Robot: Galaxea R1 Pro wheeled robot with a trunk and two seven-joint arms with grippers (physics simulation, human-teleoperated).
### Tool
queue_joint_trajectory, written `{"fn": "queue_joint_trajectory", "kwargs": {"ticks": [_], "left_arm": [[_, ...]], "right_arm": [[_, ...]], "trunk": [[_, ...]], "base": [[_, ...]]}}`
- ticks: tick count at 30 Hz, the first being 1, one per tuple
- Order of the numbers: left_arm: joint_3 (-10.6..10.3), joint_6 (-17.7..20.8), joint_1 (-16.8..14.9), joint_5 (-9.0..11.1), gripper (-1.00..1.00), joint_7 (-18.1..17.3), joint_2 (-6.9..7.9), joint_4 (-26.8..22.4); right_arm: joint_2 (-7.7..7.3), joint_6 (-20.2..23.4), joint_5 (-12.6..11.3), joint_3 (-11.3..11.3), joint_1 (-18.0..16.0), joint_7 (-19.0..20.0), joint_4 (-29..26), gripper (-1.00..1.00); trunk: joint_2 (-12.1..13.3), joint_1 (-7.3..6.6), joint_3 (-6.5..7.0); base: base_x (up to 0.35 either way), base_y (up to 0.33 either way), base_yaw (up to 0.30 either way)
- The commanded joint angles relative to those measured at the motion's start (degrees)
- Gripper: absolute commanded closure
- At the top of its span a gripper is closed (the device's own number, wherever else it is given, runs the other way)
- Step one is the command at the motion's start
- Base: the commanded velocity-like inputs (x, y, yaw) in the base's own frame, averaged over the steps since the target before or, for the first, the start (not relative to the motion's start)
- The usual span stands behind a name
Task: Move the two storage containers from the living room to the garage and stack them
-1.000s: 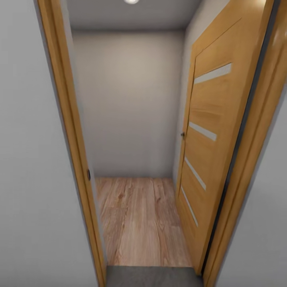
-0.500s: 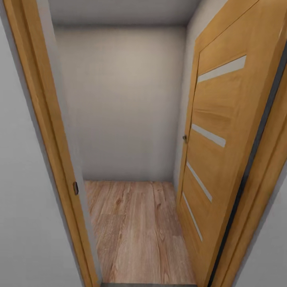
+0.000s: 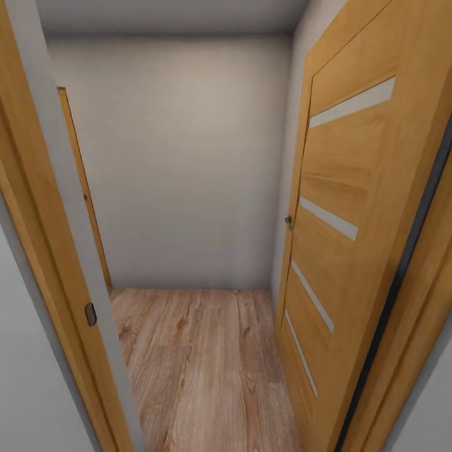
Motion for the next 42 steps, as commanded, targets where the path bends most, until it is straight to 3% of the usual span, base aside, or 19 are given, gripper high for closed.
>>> {"fn": "queue_joint_trajectory", "kwargs": {"ticks": [1, 12, 27, 42], "left_arm": [[0.0, -0.2, 0.0, 0.3, -1.0, 0.0, 0.0, 0.0], [0.0, -0.3, 0.0, 0.4, -1.0, 0.0, 0.07, 0.0], [0.0, -0.1, 0.0, 0.4, -1.0, 0.0, 0.08, 0.0], [0.0, -0.1, 0.0, 0.4, -1.0, 0.0, 0.0, 0.0]], "right_arm": [[0.03, -0.3, -0.4, 0.5, -0.1, -0.1, 0.2, -1.0], [0.01, -0.4, -0.4, 0.5, -0.1, -0.1, 0.2, -1.0], [0.12, -0.4, -0.4, 0.5, -0.1, -0.1, 0.2, -1.0], [0.09, -0.4, -0.4, 0.5, -0.1, -0.1, 0.2, -1.0]], "trunk": [[0.0, 0.01, -0.07], [0.0, 0.01, -0.07], [0.0, 0.01, -0.07], [0.0, 0.01, -0.07]], "base": [[0.014, -0.007, 0.0], [0.042, -0.001, 0.0], [0.306, 0.0, 0.115], [0.316, -0.01, 0.011]]}}
